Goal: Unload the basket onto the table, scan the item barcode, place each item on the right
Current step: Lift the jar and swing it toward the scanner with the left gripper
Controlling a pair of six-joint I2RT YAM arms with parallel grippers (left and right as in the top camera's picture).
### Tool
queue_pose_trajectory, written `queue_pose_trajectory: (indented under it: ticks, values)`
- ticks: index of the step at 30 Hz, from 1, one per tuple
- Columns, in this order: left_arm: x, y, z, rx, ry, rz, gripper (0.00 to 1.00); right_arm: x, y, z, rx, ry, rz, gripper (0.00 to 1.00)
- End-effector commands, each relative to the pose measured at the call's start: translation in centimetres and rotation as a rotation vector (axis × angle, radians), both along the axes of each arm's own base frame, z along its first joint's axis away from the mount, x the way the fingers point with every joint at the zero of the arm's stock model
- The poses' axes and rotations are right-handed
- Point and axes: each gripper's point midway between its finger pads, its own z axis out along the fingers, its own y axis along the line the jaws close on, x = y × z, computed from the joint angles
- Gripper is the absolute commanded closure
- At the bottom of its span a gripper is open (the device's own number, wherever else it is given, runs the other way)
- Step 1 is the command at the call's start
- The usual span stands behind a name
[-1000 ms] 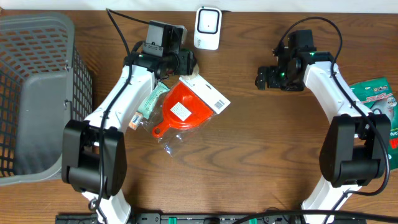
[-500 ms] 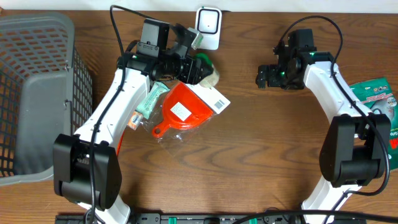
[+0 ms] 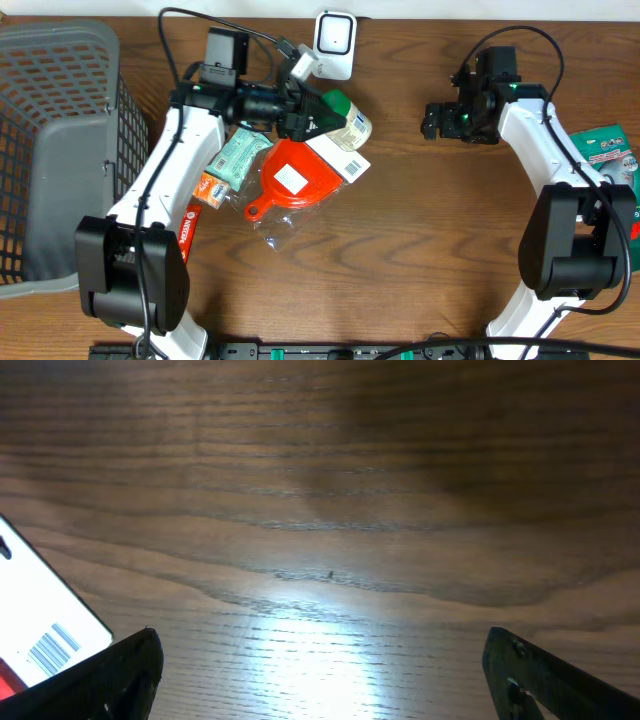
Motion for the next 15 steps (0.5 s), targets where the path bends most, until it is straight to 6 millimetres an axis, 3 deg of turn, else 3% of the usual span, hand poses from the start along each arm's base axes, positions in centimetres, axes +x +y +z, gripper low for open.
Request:
queue_pose_trajectory:
  ticks: [1, 8, 15]
  values:
    - [-2.6, 1.0, 4.7, -0.172, -0.082, -0.147, 0.93, 0.6, -0.5, 1.7, -0.005, -0.046, 0.0, 0.01]
    - [-2.9, 1.2, 5.5, -0.173, -0.103, -0.144, 0.93, 0.5, -0.5, 1.7, -0.004, -0.044, -0.001, 0.01]
    - [-4.3, 1.5, 7.8, -0.176, -0.138, -0.147, 0.93, 0.5, -0.5, 1.7, -0.004, -0.044, 0.0, 0.01]
